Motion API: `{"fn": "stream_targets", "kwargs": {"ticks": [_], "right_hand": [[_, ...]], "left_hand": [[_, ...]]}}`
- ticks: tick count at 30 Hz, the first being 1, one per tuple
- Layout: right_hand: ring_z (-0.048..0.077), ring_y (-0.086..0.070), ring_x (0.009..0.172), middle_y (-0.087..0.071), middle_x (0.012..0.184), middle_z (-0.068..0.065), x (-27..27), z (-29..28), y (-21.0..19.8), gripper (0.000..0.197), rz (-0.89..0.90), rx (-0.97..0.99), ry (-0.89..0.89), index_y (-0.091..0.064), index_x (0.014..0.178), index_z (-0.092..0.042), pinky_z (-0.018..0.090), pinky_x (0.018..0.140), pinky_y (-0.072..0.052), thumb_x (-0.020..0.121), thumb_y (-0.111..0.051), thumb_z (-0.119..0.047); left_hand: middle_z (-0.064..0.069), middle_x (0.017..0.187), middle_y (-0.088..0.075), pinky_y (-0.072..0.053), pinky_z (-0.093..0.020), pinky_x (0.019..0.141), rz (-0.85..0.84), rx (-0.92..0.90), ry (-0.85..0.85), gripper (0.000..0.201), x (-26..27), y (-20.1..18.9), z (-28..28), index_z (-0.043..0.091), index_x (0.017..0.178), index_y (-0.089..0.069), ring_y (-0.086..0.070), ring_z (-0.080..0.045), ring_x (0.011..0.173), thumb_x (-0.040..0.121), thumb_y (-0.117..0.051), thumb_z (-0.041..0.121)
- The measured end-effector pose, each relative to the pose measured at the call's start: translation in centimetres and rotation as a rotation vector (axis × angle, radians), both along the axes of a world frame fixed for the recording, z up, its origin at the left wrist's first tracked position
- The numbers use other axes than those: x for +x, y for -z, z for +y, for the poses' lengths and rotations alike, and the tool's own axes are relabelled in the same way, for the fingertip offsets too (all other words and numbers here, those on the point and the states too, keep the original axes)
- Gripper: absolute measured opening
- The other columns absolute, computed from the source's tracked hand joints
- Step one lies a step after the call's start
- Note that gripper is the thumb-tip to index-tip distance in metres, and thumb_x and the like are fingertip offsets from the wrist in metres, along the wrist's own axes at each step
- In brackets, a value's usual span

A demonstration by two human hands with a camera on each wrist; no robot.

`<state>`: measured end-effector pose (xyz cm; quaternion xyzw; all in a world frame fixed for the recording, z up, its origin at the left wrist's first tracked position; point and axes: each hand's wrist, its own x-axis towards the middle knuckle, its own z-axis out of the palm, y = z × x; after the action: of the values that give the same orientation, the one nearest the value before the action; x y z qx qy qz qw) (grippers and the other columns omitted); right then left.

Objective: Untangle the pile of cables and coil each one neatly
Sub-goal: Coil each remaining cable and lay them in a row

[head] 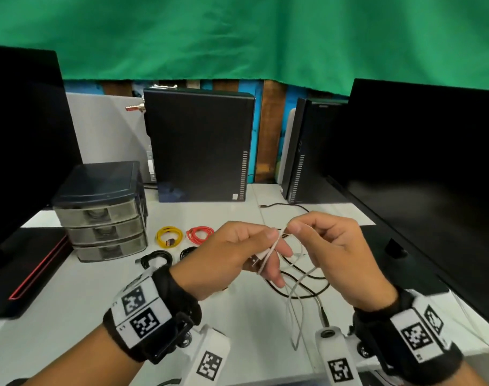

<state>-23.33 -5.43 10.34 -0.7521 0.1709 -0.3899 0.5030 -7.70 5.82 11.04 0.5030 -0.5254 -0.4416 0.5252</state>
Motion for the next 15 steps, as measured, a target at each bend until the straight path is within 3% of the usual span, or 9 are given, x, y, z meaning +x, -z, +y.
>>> {"fn": "stream_targets", "kwargs": {"ticks": [3,5,7,8,11,13,15], "right_hand": [[0.010,-0.029,0.051,-0.036,0.057,0.006,1.1,0.0,1.9,0.029,0.043,0.089,-0.021,-0.078,0.086,-0.013,0.016,0.047,-0.030,0.090,-0.059,-0.034],[0.014,-0.033,0.053,-0.040,0.058,0.009,1.9,0.7,3.5,0.033,0.190,0.092,-0.073,-0.075,0.078,-0.012,0.021,0.050,-0.032,0.096,-0.059,-0.034],[0.015,-0.043,0.056,-0.052,0.059,0.008,2.3,1.8,4.4,0.032,0.372,-0.007,-0.173,-0.076,0.077,-0.030,0.030,0.056,-0.039,0.102,-0.055,-0.029],[0.015,-0.046,0.058,-0.055,0.061,0.007,2.3,2.4,4.6,0.034,0.448,-0.085,-0.229,-0.074,0.078,-0.035,0.033,0.059,-0.041,0.104,-0.052,-0.029],[0.015,-0.042,0.056,-0.047,0.061,0.002,1.4,3.7,3.3,0.030,0.498,-0.273,-0.328,-0.072,0.096,-0.017,0.036,0.059,-0.041,0.105,-0.048,-0.033],[0.010,-0.038,0.054,-0.043,0.060,-0.003,0.6,3.7,1.3,0.026,0.390,-0.275,-0.310,-0.071,0.097,-0.020,0.026,0.053,-0.035,0.104,-0.049,-0.032],[0.009,-0.037,0.054,-0.043,0.060,-0.004,-0.2,2.7,-0.4,0.024,0.265,-0.263,-0.207,-0.072,0.092,-0.027,0.020,0.052,-0.033,0.101,-0.051,-0.029]], "left_hand": [[-0.002,0.064,-0.064,-0.056,-0.026,0.075,0.247,-0.076,-0.043,0.033,0.5,-0.3,0.0,0.017,0.085,-0.078,-0.072,-0.023,0.074,0.092,-0.051,0.034],[-0.005,0.071,-0.070,-0.057,-0.031,0.084,0.359,-0.120,-0.111,0.031,0.9,-0.3,-0.2,0.013,0.089,-0.076,-0.074,-0.027,0.086,0.091,-0.054,0.034],[-0.008,0.080,-0.075,-0.054,-0.033,0.093,0.353,-0.155,-0.223,0.031,1.5,0.0,-0.7,0.010,0.094,-0.072,-0.074,-0.027,0.097,0.090,-0.051,0.032],[-0.007,0.084,-0.077,-0.052,-0.033,0.093,0.252,-0.172,-0.300,0.030,1.9,0.3,-1.0,0.011,0.095,-0.071,-0.073,-0.023,0.100,0.092,-0.050,0.032],[0.004,0.090,-0.078,-0.050,-0.027,0.085,-0.296,-0.199,-0.496,0.032,3.7,1.4,-1.4,0.015,0.092,-0.074,-0.070,-0.004,0.094,0.104,-0.046,0.024],[0.005,0.086,-0.078,-0.050,-0.030,0.087,-0.482,-0.143,-0.418,0.033,4.6,2.2,-1.4,0.018,0.091,-0.075,-0.069,-0.001,0.085,0.105,-0.045,0.021],[0.003,0.083,-0.077,-0.048,-0.033,0.089,-0.543,-0.015,-0.228,0.033,4.4,2.6,-1.2,0.019,0.095,-0.074,-0.069,-0.003,0.081,0.107,-0.043,0.023]]}}
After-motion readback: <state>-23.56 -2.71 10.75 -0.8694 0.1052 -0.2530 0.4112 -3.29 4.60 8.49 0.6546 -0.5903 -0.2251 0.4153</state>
